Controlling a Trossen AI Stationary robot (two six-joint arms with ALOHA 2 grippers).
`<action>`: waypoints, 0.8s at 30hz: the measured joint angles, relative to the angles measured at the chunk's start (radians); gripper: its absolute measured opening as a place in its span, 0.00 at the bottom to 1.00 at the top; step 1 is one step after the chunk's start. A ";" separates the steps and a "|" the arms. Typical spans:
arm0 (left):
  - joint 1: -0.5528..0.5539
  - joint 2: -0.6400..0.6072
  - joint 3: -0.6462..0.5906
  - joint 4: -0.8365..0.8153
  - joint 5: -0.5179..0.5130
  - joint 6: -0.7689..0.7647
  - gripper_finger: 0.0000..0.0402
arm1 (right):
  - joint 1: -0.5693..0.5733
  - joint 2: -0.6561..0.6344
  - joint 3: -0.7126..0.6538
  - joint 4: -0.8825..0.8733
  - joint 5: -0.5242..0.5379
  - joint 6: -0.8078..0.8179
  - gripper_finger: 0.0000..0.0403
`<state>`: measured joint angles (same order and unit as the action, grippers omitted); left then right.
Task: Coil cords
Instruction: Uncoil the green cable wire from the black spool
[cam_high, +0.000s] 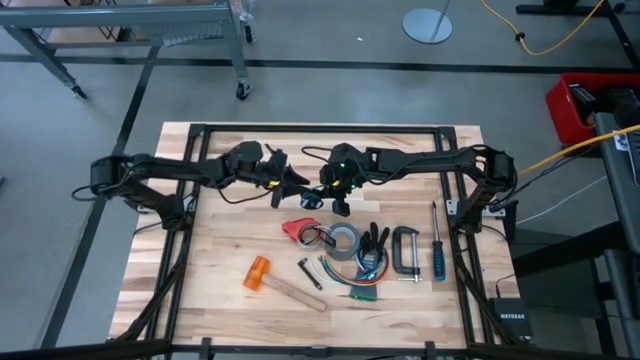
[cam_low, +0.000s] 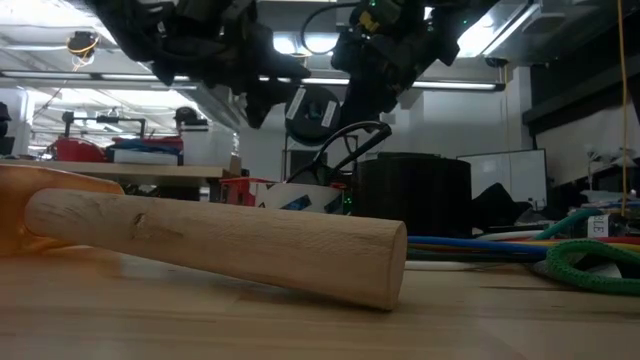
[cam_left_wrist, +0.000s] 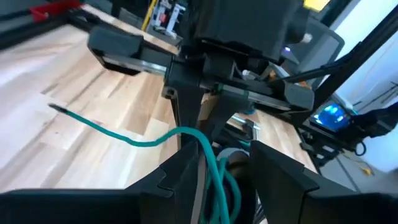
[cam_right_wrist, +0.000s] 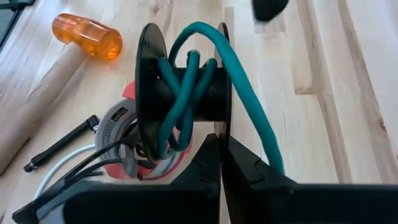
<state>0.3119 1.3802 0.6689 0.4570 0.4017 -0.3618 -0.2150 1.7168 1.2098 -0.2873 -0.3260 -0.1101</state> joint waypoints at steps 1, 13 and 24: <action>0.000 0.011 0.007 0.000 0.005 -0.005 0.34 | 0.000 0.001 0.000 0.000 0.000 0.000 0.00; -0.013 0.089 0.053 -0.009 0.043 -0.018 0.34 | 0.026 0.001 0.000 0.005 -0.004 0.000 0.00; -0.020 0.089 0.053 -0.007 0.042 -0.019 0.30 | 0.026 0.002 0.001 0.010 0.000 0.006 0.00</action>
<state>0.2917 1.4689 0.7219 0.4503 0.4435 -0.3805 -0.1890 1.7184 1.2106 -0.2771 -0.3260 -0.1041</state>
